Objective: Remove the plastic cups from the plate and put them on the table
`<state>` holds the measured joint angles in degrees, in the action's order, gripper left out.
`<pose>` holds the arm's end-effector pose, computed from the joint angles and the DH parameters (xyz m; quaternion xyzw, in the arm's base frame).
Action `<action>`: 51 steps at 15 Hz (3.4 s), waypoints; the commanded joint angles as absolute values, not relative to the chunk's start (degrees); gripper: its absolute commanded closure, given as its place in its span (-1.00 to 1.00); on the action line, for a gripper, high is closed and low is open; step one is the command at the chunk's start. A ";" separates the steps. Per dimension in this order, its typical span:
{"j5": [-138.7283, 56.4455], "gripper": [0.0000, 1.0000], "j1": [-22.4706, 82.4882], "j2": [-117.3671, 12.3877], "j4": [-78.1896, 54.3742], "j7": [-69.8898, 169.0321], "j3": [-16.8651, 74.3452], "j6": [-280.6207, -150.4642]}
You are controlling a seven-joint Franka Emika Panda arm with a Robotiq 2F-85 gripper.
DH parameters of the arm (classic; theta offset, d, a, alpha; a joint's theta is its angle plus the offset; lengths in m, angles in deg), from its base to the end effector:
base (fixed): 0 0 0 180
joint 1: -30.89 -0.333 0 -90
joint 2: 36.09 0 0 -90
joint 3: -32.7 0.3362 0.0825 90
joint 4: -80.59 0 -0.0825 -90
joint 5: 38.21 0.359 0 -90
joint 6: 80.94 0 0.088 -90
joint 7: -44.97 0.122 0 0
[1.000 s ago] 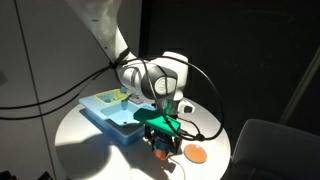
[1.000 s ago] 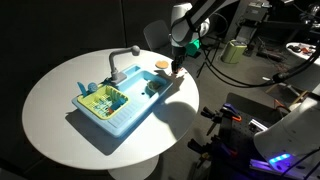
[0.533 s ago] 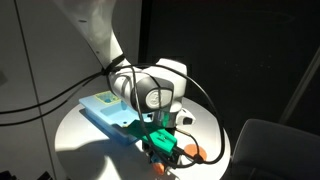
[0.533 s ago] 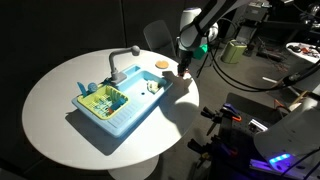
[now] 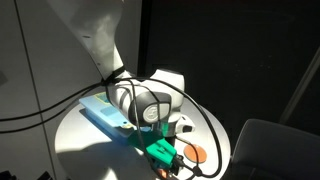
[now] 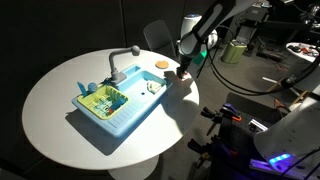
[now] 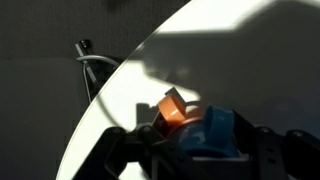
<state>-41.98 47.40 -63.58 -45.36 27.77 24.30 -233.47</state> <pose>0.4986 -0.2308 0.1882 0.9983 -0.0300 -0.0234 0.0432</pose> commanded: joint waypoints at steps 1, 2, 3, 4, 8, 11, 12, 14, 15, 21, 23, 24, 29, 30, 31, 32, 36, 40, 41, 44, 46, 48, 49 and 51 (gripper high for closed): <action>-40.85 0.32 49.33 -65.94 -44.10 25.82 25.97 -234.64; -40.78 0.32 49.58 -66.45 -43.90 25.73 26.24 -234.68; -40.83 0.32 49.79 -66.82 -43.76 25.72 26.46 -234.65; -40.90 0.32 49.91 -66.88 -43.63 25.77 26.57 -234.70; -41.11 -0.82 49.95 -66.52 -43.67 25.95 26.79 -234.32; -41.21 -1.00 49.77 -66.14 -44.01 25.99 26.95 -234.35; -41.21 -1.00 49.74 -66.01 -44.11 25.99 27.05 -234.35; -41.12 -1.00 49.71 -65.39 -44.49 25.94 27.32 -234.32; -41.21 -0.99 49.53 -64.89 -44.77 26.15 27.28 -234.30; -41.26 -1.00 48.87 -59.73 -47.04 26.43 27.55 -233.61; -41.90 -1.00 47.91 -57.09 -48.17 27.17 27.00 -232.99; -42.13 -1.00 47.44 -55.58 -48.88 27.41 26.81 -232.59; -42.80 -1.00 45.06 -46.55 -53.71 28.25 26.15 -230.12; -42.53 -1.00 44.72 -44.39 -54.67 28.25 26.15 -228.62; -42.41 -1.00 44.24 -42.12 -55.49 28.61 26.01 -226.32; -42.49 -1.00 43.79 -40.06 -56.08 29.08 25.83 -223.97; -43.27 -1.00 41.99 -31.29 -55.94 34.41 25.55 -208.37; -44.72 -1.00 40.41 -24.15 -53.66 40.26 26.73 -195.19; -45.46 -1.00 39.91 -22.97 -52.71 41.67 27.18 -193.11; -47.59 -1.00 38.48 -21.51 -49.21 43.75 28.56 -189.71; -48.11 -1.00 37.57 -21.54 -46.48 44.04 29.39 -188.66; -47.95 -1.00 36.59 -21.94 -44.08 44.17 29.98 -188.02; -47.76 -1.00 36.22 -21.98 -43.35 44.13 30.20 -187.97; -47.09 -1.00 35.51 -22.02 -42.48 44.03 30.44 -187.71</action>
